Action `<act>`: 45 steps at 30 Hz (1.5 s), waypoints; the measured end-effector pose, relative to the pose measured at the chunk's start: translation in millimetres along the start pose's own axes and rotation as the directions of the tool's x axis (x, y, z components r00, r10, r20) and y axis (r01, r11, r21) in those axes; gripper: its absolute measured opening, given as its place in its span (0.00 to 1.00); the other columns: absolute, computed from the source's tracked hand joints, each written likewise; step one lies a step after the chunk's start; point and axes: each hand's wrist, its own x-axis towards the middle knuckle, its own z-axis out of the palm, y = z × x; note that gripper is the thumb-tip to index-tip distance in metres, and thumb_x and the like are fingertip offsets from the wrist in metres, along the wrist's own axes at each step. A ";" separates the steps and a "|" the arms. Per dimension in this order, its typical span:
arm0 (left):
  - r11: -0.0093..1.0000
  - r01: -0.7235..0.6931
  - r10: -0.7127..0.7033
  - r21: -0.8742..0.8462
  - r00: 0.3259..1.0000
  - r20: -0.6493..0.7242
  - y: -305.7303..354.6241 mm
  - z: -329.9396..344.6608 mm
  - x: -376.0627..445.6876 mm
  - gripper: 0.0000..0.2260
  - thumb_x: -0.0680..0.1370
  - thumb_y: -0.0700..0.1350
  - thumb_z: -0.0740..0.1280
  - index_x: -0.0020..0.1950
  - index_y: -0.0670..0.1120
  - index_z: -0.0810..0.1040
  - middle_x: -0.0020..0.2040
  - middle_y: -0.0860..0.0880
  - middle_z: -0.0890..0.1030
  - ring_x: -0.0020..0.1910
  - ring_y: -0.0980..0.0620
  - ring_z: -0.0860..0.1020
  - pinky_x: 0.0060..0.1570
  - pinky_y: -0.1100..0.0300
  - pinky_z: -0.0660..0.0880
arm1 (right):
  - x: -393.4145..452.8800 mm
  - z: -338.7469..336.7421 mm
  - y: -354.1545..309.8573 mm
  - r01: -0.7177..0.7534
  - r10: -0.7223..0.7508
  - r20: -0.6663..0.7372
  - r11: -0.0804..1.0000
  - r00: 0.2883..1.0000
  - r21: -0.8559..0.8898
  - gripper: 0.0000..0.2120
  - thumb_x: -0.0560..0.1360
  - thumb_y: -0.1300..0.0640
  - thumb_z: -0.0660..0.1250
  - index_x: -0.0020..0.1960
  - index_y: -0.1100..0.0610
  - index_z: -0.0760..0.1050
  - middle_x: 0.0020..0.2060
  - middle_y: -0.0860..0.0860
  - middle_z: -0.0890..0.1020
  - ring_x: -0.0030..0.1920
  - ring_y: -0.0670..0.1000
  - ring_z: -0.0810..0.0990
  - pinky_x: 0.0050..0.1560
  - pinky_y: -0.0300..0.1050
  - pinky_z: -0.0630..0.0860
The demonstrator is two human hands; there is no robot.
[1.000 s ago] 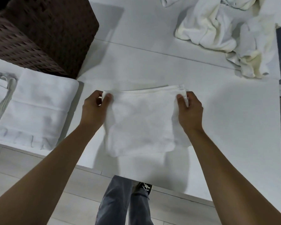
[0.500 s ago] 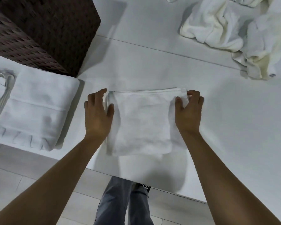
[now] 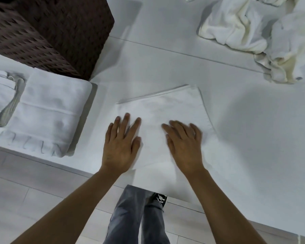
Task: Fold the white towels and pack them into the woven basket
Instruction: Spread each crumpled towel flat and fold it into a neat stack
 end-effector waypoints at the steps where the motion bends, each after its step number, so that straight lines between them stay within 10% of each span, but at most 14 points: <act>1: 1.000 0.006 -0.006 0.027 1.000 -0.009 1.1 -1.4 -5.7 0.25 0.84 0.55 0.54 0.81 0.53 0.60 0.81 0.44 0.59 0.80 0.41 0.57 0.77 0.41 0.56 | 4.8 0.3 5.0 0.007 -0.007 0.003 1.000 1.000 -0.017 0.17 0.80 0.56 0.66 0.68 0.48 0.79 0.67 0.49 0.79 0.67 0.52 0.77 0.71 0.63 0.65; 7: 0.987 0.045 -0.048 0.154 0.999 0.013 23.9 -11.6 -38.1 0.28 0.79 0.61 0.63 0.75 0.49 0.71 0.64 0.40 0.75 0.63 0.37 0.73 0.73 0.39 0.62 | 13.1 -14.5 14.2 -0.111 0.102 -0.110 0.991 0.989 -0.071 0.19 0.76 0.63 0.69 0.64 0.49 0.80 0.59 0.51 0.80 0.59 0.55 0.78 0.66 0.55 0.66; 13: 0.984 0.113 -0.118 0.134 0.993 0.029 32.6 -16.0 -44.5 0.27 0.71 0.66 0.68 0.60 0.47 0.78 0.51 0.40 0.77 0.52 0.37 0.75 0.65 0.39 0.68 | -61.9 -36.0 -11.5 0.039 -0.057 0.077 0.976 0.995 0.215 0.15 0.77 0.57 0.69 0.63 0.53 0.80 0.60 0.50 0.81 0.62 0.56 0.79 0.64 0.55 0.69; 19: 1.000 -0.023 0.023 0.016 1.000 0.017 18.9 -7.2 -57.9 0.29 0.73 0.65 0.68 0.62 0.43 0.78 0.66 0.41 0.75 0.66 0.38 0.73 0.69 0.38 0.66 | -114.7 -41.6 -11.7 0.068 -0.139 0.350 0.976 0.927 0.206 0.39 0.76 0.30 0.64 0.80 0.50 0.64 0.81 0.49 0.59 0.82 0.51 0.54 0.79 0.64 0.53; 27: 0.982 -0.184 0.188 -0.050 0.977 0.102 3.4 -9.4 -97.7 0.39 0.66 0.68 0.73 0.71 0.49 0.74 0.76 0.46 0.69 0.74 0.43 0.68 0.73 0.45 0.63 | -144.0 -31.4 -13.9 0.028 -0.070 0.208 0.980 0.976 0.197 0.34 0.67 0.53 0.80 0.70 0.54 0.75 0.72 0.53 0.74 0.77 0.54 0.66 0.74 0.65 0.63; 32: 0.972 -0.232 0.233 -0.017 0.966 0.116 -5.0 -10.9 -108.4 0.41 0.61 0.48 0.83 0.71 0.50 0.70 0.71 0.45 0.73 0.66 0.44 0.70 0.64 0.46 0.72 | -147.5 -36.9 -13.5 -0.023 -0.023 0.151 0.955 0.988 0.297 0.26 0.67 0.64 0.78 0.64 0.56 0.79 0.66 0.51 0.79 0.73 0.52 0.72 0.76 0.62 0.63; 37: 0.959 -0.178 0.182 -0.219 0.983 0.001 -0.8 -29.7 -109.7 0.17 0.71 0.49 0.71 0.60 0.50 0.80 0.54 0.55 0.82 0.52 0.50 0.79 0.57 0.57 0.70 | -125.8 -58.6 -17.0 -0.226 0.196 0.112 0.841 0.974 0.492 0.15 0.76 0.54 0.70 0.63 0.48 0.75 0.61 0.34 0.76 0.71 0.33 0.66 0.76 0.40 0.59; 40: 0.865 0.093 -0.069 -0.492 0.995 0.066 15.7 -64.6 -95.4 0.08 0.73 0.49 0.75 0.51 0.55 0.80 0.43 0.63 0.80 0.43 0.57 0.79 0.44 0.65 0.76 | -109.1 -74.9 -16.7 -0.460 0.384 0.259 0.660 0.886 0.594 0.10 0.81 0.43 0.65 0.60 0.33 0.70 0.59 0.25 0.75 0.65 0.29 0.70 0.61 0.30 0.70; 45: 0.451 0.345 -0.327 -0.823 0.922 0.207 36.2 -87.2 -59.3 0.08 0.74 0.43 0.76 0.49 0.48 0.81 0.42 0.55 0.85 0.38 0.59 0.83 0.36 0.67 0.77 | -74.0 -82.9 -13.8 -0.524 0.498 0.287 0.440 0.818 0.729 0.09 0.81 0.45 0.62 0.57 0.48 0.75 0.45 0.40 0.83 0.43 0.44 0.81 0.41 0.41 0.76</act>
